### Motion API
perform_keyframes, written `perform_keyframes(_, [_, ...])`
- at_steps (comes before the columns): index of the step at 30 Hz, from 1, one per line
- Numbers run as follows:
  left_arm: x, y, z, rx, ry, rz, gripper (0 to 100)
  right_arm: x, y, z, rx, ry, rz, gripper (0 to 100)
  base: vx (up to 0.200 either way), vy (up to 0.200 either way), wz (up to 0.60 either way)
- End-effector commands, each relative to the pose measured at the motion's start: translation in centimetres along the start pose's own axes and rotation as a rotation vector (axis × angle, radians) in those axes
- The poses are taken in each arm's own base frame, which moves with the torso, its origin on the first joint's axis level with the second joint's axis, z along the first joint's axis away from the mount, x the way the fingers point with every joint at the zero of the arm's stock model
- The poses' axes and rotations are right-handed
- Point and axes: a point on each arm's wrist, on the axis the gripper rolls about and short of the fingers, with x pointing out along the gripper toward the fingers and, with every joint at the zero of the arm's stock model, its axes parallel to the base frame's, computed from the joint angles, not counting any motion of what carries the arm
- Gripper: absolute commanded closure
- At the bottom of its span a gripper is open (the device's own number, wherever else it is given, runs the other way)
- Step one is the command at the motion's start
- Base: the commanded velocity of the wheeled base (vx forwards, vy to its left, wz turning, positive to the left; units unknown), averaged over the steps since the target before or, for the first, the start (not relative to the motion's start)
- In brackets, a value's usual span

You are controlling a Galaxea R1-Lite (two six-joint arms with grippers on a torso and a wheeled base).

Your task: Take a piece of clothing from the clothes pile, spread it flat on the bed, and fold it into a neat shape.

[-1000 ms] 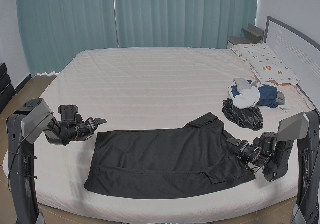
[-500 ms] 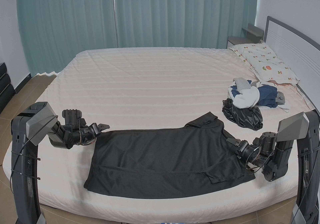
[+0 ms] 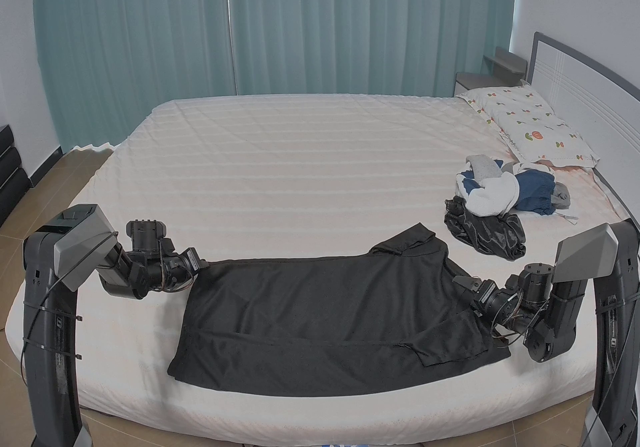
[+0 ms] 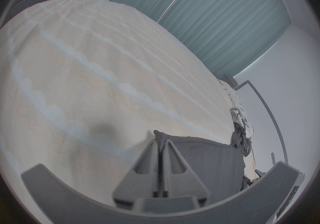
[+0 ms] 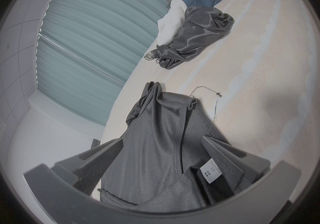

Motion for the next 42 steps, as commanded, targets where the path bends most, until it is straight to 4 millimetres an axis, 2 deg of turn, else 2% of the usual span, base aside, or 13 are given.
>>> perform_keyframes(1, [-0.2, 0.1, 0.3, 0.004, -0.024, -0.002, 100, 0.1, 0.1, 0.1, -0.004, -0.007, 0.009, 0, 0.0, 0.0, 0.0])
perform_keyframes(5, [-0.3, 0.1, 0.1, 0.013, -0.059, 0.009, 100, 0.1, 0.2, 0.4, -0.008, -0.019, 0.015, 0, 0.0, 0.0, 0.0])
perform_keyframes(10, [-0.6, 0.1, -0.1, 0.012, -0.09, 0.023, 100, 0.1, 2.9, 2.6, -0.053, -0.072, 0.081, 0, 0.0, 0.0, 0.0])
perform_keyframes(14, [-0.6, 0.2, -0.4, 0.006, -0.082, 0.026, 100, 0.9, 4.2, 3.9, -0.092, -0.058, 0.069, 0, 0.0, 0.0, 0.0])
perform_keyframes(19, [-0.8, 0.2, -0.6, -0.037, -0.076, 0.028, 100, 3.9, 4.1, 5.2, -0.255, -0.017, 0.013, 0, 0.0, 0.0, 0.0])
perform_keyframes(24, [-0.9, 0.1, -0.7, -0.088, -0.073, 0.028, 100, 6.9, 4.6, 6.6, -0.317, 0.017, -0.048, 0, 0.0, 0.0, 0.0])
perform_keyframes(25, [-0.9, 0.1, -0.7, -0.088, -0.073, 0.028, 100, 6.9, 4.6, 6.6, -0.317, 0.017, -0.048, 0, 0.0, 0.0, 0.0])
perform_keyframes(26, [-1.1, 0.1, -0.8, -0.096, -0.073, 0.028, 100, 8.0, 4.7, 7.2, -0.352, 0.028, -0.069, 0, 0.0, 0.0, 0.0])
perform_keyframes(28, [-1.2, 0.0, -0.7, -0.095, -0.074, 0.027, 100, 8.1, 4.7, 7.2, -0.354, 0.031, -0.073, 0, 0.0, 0.0, 0.0])
perform_keyframes(29, [-1.4, 0.0, -0.8, -0.1, -0.07, 0.029, 100, 10.0, 3.9, 7.4, -0.369, 0.038, -0.126, 0, 0.0, 0.0, 0.0])
perform_keyframes(33, [-1.5, 0.0, -0.8, -0.101, -0.07, 0.031, 100, 12.5, 3.3, 6.8, -0.384, 0.035, -0.166, 0, 0.0, 0.0, 0.0])
perform_keyframes(42, [-1.6, -0.1, -0.6, -0.128, -0.077, 0.027, 100, 15.4, 3.4, 6.5, -0.39, 0.025, -0.162, 0, 0.0, 0.0, 0.0])
